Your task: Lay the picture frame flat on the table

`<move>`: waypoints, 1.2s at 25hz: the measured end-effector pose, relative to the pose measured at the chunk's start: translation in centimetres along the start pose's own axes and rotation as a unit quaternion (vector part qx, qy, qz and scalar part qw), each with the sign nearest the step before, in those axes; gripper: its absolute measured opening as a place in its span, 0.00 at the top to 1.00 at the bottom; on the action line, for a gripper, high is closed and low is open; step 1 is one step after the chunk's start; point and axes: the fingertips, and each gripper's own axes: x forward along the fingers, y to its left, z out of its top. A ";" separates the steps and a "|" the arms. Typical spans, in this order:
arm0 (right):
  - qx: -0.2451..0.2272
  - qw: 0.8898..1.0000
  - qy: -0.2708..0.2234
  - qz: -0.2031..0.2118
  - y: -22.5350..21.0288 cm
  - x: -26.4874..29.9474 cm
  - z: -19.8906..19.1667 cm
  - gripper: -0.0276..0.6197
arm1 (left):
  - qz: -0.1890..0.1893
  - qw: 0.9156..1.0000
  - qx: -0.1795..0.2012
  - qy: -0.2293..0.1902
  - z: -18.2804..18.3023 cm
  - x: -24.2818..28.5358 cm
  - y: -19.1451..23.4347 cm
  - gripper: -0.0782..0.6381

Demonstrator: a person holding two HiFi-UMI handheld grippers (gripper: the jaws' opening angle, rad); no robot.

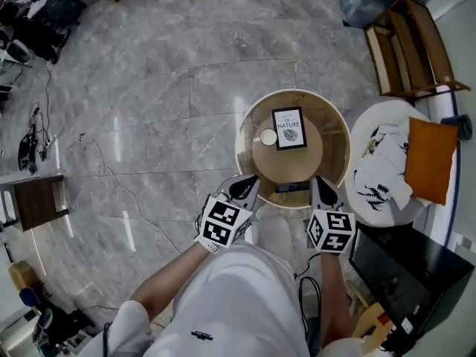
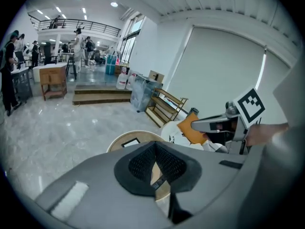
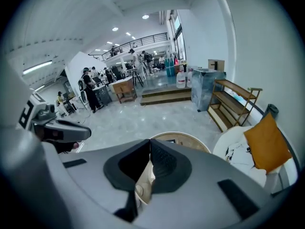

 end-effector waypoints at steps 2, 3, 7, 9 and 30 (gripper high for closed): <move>0.001 1.000 -0.020 -0.005 0.3 -2.5 0.9 0.95 | -0.008 1.000 0.014 -0.012 1.4 -1.4 -1.2 0.88; 0.000 1.000 -0.030 -0.007 0.5 -3.7 1.3 0.95 | -0.013 0.999 0.023 -0.018 2.1 -2.1 -1.6 0.88; -0.012 0.998 -0.061 -0.020 1.3 -7.5 3.3 0.95 | -0.016 0.998 0.056 -0.039 4.3 -5.0 -2.1 0.88; -0.011 0.996 -0.083 -0.025 1.4 -8.8 4.5 0.95 | -0.018 0.997 0.059 -0.048 5.3 -5.8 -2.2 0.88; -0.005 0.983 -0.174 -0.052 3.4 -14.4 4.5 0.95 | -0.050 0.993 0.081 -0.070 7.4 -7.9 -6.2 0.88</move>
